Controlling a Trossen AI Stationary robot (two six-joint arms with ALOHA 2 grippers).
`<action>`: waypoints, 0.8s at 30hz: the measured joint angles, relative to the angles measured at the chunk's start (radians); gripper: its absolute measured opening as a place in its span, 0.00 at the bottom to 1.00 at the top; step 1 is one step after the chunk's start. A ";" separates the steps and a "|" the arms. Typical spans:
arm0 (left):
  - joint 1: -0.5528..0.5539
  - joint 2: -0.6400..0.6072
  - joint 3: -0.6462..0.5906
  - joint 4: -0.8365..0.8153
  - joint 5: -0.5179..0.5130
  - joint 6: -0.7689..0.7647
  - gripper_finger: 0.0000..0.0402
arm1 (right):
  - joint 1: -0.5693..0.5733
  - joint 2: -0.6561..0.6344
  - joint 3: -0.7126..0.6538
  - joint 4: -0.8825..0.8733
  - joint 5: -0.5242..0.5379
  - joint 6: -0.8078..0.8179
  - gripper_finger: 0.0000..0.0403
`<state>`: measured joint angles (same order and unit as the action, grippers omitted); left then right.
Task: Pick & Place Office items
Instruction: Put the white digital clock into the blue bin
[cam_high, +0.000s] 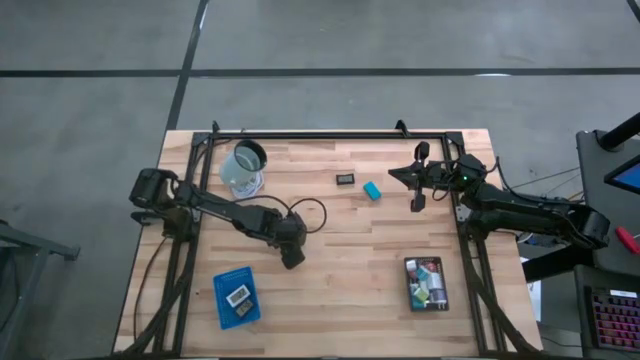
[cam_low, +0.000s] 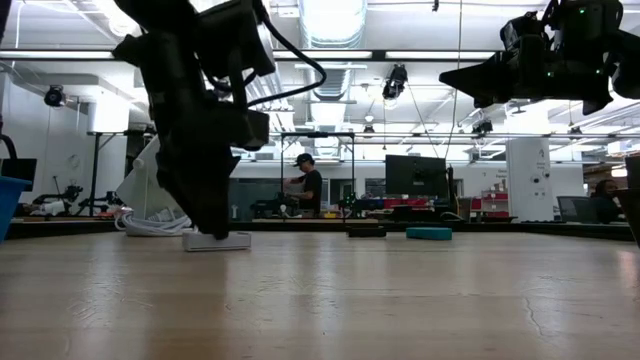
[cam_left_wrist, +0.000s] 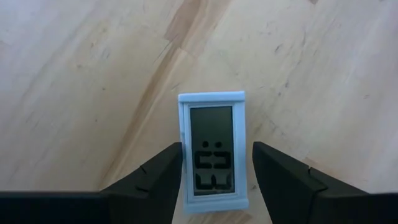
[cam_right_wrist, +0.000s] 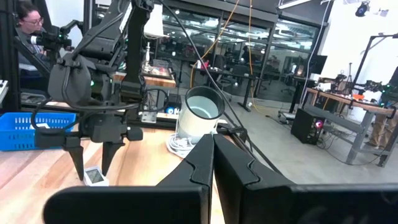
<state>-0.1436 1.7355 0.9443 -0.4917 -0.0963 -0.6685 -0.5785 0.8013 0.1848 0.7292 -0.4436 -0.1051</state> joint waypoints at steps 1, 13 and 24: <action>0.000 0.002 0.000 0.000 0.000 0.000 0.50 | 0.000 0.000 0.000 0.000 0.000 0.000 0.02; 0.014 0.036 0.001 0.006 0.011 0.011 0.50 | 0.000 0.000 0.000 0.000 0.000 0.000 0.02; 0.015 0.037 0.001 0.006 0.011 0.029 0.49 | 0.000 0.000 0.000 0.000 0.000 0.000 0.02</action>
<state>-0.1287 1.7725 0.9455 -0.4856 -0.0849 -0.6392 -0.5785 0.8013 0.1848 0.7292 -0.4437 -0.1051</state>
